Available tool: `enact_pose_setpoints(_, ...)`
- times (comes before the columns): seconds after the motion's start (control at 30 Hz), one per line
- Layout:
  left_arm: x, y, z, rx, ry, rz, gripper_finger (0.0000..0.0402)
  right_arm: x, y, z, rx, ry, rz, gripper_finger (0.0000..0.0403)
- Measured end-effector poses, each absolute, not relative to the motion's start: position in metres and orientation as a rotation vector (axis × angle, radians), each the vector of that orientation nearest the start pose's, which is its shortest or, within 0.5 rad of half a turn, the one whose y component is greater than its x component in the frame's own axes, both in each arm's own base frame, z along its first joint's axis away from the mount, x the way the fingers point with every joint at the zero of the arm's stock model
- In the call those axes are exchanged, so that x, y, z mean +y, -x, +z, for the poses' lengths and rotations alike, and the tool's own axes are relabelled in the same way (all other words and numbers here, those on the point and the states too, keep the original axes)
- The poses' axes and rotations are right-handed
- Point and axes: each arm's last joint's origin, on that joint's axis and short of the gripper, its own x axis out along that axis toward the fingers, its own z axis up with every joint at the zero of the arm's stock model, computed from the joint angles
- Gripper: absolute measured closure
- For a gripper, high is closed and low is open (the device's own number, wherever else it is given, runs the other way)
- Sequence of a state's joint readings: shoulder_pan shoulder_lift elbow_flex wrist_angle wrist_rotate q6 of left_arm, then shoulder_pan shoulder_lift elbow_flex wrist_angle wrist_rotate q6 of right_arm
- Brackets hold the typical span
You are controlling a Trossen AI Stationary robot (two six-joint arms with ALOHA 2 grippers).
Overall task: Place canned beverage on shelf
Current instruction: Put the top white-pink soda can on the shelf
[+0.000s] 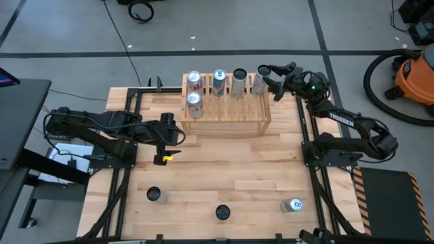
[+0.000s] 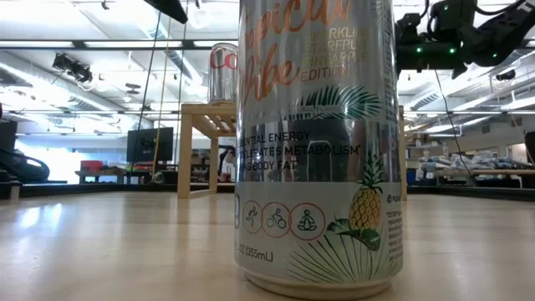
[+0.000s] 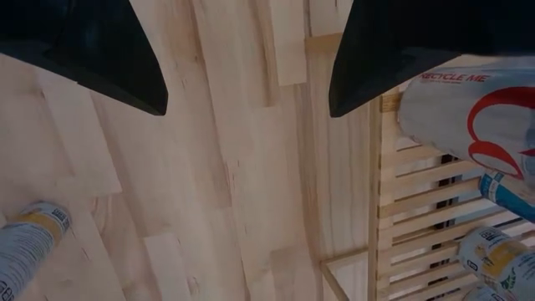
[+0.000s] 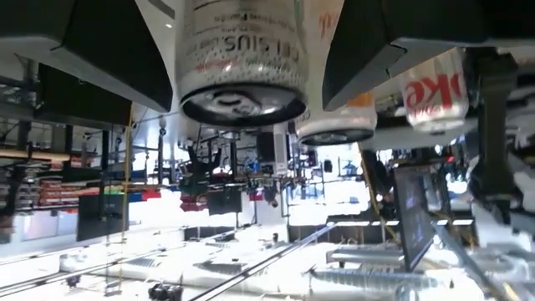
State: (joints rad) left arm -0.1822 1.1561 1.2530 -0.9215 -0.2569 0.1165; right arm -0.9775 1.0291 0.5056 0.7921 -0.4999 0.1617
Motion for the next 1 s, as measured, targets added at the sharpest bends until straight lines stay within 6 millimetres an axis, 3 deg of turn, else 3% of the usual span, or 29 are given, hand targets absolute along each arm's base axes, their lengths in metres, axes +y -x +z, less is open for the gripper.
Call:
enact_pose_setpoints(0.43,-0.032,-0.214,0.358,0.809,-0.289,0.024,0.0067,-0.152,-0.125,0.311,-0.386,-0.035,-0.521,0.0084)
enact_pose_setpoints(0.57,-0.032,-0.215,0.358,0.81,-0.29,0.024,0.0067,-0.145,-0.129,0.333,-0.386,-0.07,-0.503,0.0084)
enact_pose_setpoints(1.0,-0.032,-0.214,0.358,0.81,-0.29,0.024,0.0067,-0.149,-0.137,0.417,-0.156,-0.126,-0.57,0.0084)
